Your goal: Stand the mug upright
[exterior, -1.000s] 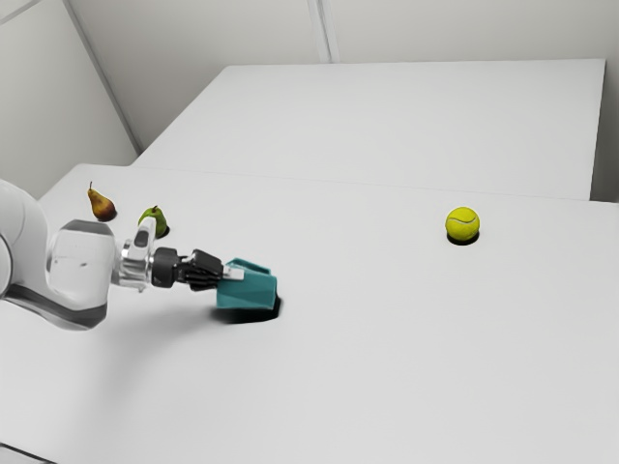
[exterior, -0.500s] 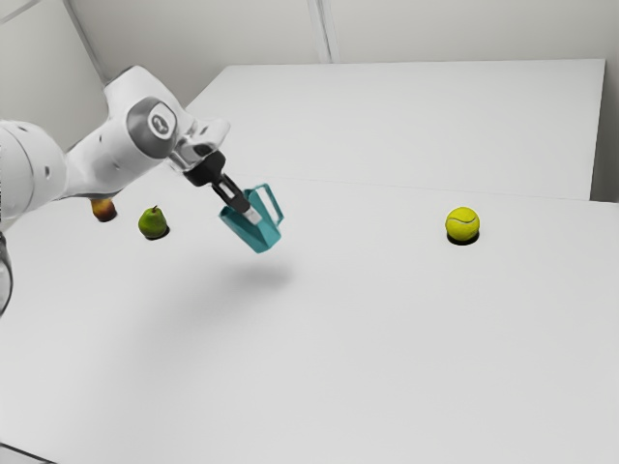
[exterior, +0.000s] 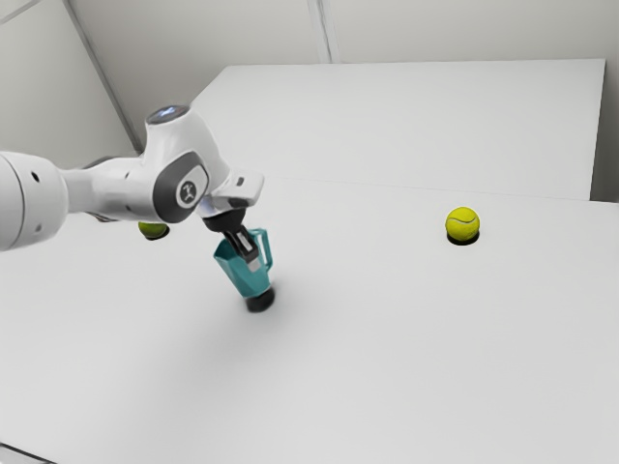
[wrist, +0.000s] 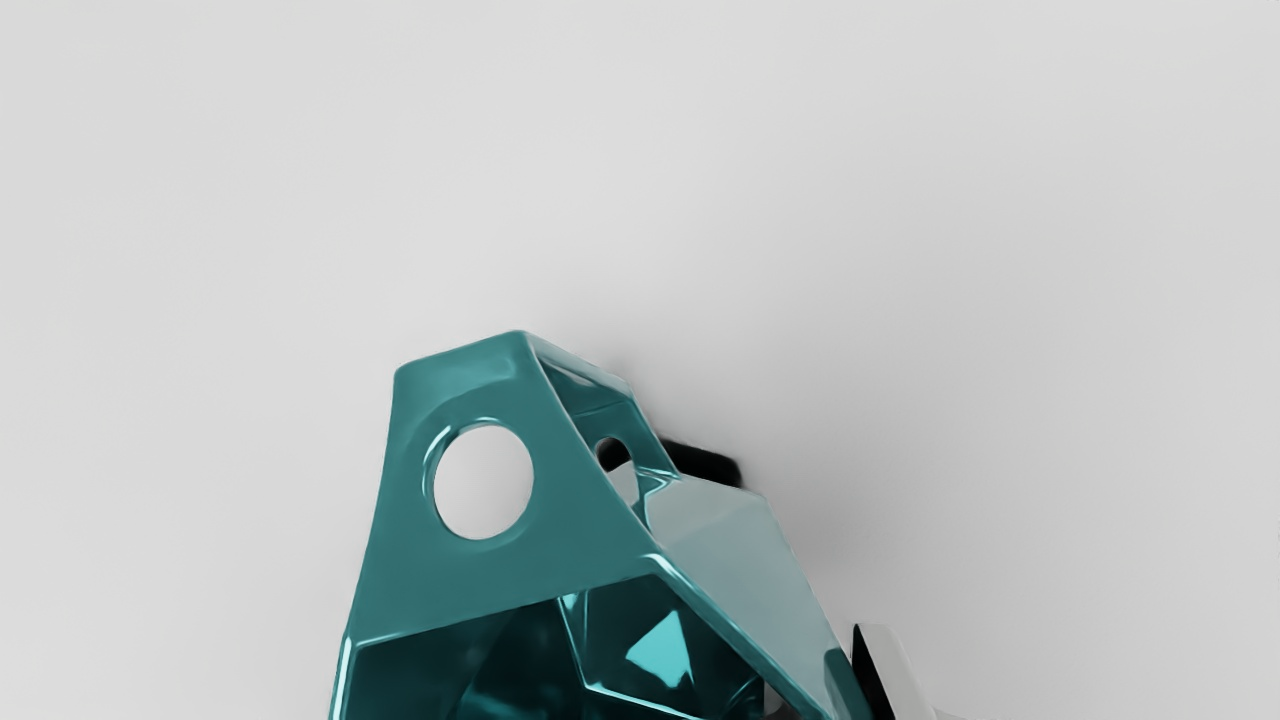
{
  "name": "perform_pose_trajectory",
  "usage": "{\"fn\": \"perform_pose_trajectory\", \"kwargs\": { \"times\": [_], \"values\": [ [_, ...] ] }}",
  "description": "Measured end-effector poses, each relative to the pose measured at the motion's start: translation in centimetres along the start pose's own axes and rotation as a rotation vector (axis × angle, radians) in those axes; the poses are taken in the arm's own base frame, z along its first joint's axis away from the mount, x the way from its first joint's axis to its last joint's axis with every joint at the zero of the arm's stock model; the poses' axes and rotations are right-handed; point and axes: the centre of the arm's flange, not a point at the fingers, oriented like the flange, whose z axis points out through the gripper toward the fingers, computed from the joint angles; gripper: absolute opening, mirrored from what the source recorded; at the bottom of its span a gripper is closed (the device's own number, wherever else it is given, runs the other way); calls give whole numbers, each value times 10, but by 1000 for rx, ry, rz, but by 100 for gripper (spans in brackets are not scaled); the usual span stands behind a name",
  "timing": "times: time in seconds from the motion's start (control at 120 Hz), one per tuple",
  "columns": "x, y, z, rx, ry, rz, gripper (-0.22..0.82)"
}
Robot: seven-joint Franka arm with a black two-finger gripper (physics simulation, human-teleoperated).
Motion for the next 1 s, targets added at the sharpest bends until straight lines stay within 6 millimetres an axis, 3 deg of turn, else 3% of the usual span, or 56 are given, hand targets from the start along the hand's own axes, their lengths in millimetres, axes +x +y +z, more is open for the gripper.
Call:
{"fn": "perform_pose_trajectory", "kwargs": {
  "times": [0.35, 0.575, 0.792, 0.833, 0.867, 0.933, 1.0],
  "values": [
    [-13, 7, 30, 21, 9, -202, -17],
    [-9, 9, 31, 22, 28, -273, 28],
    [-6, 13, 22, 23, 51, -313, 48],
    [-5, 15, 9, 23, 70, -318, 50],
    [-5, 18, -12, 18, 89, -321, 51],
    [4, 24, -75, 22, 126, -315, 53],
    [27, 34, -159, 58, 154, -289, 55]
  ]
}}
